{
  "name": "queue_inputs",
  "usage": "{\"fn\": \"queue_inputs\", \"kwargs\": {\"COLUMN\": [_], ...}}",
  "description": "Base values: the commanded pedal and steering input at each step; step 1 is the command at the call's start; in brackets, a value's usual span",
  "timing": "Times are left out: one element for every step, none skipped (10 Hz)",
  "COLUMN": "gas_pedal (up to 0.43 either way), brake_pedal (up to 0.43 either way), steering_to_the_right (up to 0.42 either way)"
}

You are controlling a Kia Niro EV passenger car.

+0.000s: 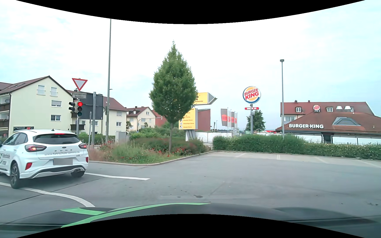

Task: Follow the waypoints while adhering to traffic rules and regulations

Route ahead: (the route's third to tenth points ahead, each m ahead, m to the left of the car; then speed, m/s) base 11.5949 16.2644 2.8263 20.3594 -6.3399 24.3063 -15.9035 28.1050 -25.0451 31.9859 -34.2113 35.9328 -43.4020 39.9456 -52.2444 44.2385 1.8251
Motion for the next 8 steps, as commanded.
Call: {"fn": "queue_inputs", "kwargs": {"gas_pedal": [0.0, 0.0, 0.0, 0.0, 0.0, 0.0, 0.0, 0.0], "brake_pedal": [0.232, 0.244, 0.244, 0.244, 0.244, 0.244, 0.244, 0.244], "steering_to_the_right": [0.207, 0.181, 0.168, 0.154, 0.141, 0.123, 0.1, 0.077]}}
